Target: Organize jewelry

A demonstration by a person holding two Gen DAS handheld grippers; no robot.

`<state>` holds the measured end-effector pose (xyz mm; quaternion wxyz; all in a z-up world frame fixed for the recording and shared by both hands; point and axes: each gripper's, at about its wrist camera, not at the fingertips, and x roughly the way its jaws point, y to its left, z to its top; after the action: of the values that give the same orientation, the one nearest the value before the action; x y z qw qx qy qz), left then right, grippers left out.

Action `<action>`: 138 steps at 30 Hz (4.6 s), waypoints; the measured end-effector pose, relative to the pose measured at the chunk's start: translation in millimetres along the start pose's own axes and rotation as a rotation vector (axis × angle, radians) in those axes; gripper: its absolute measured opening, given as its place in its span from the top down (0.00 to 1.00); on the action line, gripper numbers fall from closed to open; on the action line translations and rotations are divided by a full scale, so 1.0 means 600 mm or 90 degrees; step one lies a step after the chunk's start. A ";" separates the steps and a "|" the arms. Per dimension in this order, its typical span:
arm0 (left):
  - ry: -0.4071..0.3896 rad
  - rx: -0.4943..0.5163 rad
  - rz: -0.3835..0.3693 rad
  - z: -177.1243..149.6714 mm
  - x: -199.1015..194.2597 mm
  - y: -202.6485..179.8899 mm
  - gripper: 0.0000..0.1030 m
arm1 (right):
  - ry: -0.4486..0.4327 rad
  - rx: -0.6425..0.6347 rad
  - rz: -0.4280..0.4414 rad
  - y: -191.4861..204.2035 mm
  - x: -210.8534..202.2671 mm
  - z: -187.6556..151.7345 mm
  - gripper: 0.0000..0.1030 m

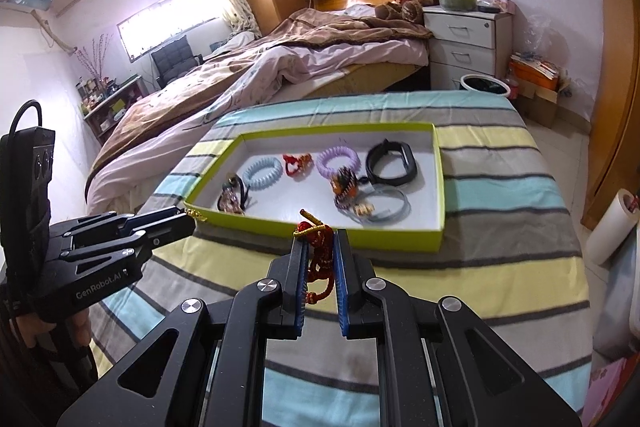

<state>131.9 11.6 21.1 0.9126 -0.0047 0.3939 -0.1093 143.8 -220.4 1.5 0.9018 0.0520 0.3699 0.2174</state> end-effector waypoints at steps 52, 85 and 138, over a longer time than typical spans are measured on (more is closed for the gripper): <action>0.096 -0.063 0.003 0.134 0.254 0.129 0.81 | 0.140 -0.088 -0.013 0.036 0.234 0.065 0.88; 0.040 -0.056 0.039 0.108 0.146 0.085 0.62 | 0.076 -0.058 -0.038 0.035 0.165 0.063 0.65; -0.018 -0.081 0.149 -0.035 -0.015 -0.025 0.62 | -0.005 -0.001 -0.193 0.052 0.016 -0.020 0.65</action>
<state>107.9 0.1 14.4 0.9225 -0.0181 0.3849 0.0232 130.8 -189.0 -5.4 0.9258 -0.0041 0.3696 0.0791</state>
